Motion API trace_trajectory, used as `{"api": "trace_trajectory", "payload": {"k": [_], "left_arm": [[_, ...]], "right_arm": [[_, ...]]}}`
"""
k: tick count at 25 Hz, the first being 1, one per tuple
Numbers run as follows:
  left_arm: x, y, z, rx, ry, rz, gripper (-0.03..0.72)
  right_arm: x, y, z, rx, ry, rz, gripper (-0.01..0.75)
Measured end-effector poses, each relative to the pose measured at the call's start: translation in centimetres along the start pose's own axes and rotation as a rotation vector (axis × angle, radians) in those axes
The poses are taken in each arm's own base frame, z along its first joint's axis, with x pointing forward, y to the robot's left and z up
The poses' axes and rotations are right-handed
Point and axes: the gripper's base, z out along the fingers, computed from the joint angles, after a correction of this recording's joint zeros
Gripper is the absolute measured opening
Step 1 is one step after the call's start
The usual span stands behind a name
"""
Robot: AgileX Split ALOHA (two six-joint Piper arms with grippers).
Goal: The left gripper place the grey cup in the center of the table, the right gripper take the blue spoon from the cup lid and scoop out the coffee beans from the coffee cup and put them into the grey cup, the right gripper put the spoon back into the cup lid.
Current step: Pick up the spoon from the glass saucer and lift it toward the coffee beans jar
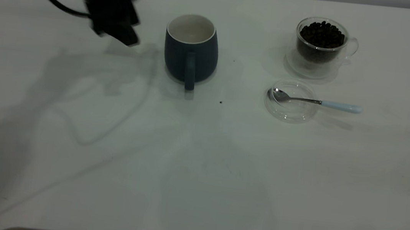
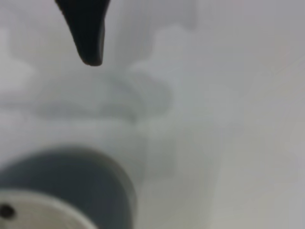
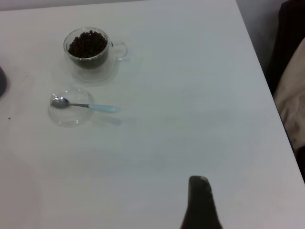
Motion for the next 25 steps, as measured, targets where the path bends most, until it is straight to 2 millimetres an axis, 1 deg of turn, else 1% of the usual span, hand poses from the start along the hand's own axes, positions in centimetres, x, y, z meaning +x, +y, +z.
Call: {"api": "trace_trajectory", "payload": {"k": [3,6,8,10,12,14,16,17,21,25], "left_arm": [[1.6,0.6,-3.5,0.032,0.016,-0.098,0.513],[2.7,1.4,-8.1,-0.004,0.020,-0.267,0.513],[2.6,1.6,-11.9,-0.049,-0.002,-0.394,0.513],[2.2,1.4,-15.6,-0.080,-0.027,-0.534,0.513],[1.6,0.4,-19.4,-0.085,-0.050,-0.647,0.513],[1.0,-0.9,-22.6,-0.065,-0.057,-0.734,0.513],[0.3,-2.7,-25.5,-0.032,-0.052,-0.793,0.513],[0.0,-3.5,-26.7,-0.013,-0.041,-0.813,0.513],[-1.1,-5.9,-31.3,-0.136,-0.063,-0.884,0.513],[-2.1,-9.2,-36.5,-0.315,-0.080,-0.949,0.513]], "right_arm": [[0.0,0.0,0.0,0.000,0.000,0.000,0.588],[0.0,0.0,0.0,0.000,0.000,0.000,0.588],[0.0,0.0,0.0,0.000,0.000,0.000,0.588],[0.0,0.0,0.0,0.000,0.000,0.000,0.588],[0.0,0.0,0.0,0.000,0.000,0.000,0.588],[0.0,0.0,0.0,0.000,0.000,0.000,0.588],[0.0,0.0,0.0,0.000,0.000,0.000,0.588],[0.0,0.0,0.0,0.000,0.000,0.000,0.588],[0.0,0.0,0.0,0.000,0.000,0.001,0.588],[0.0,0.0,0.0,0.000,0.000,0.001,0.588]]}}
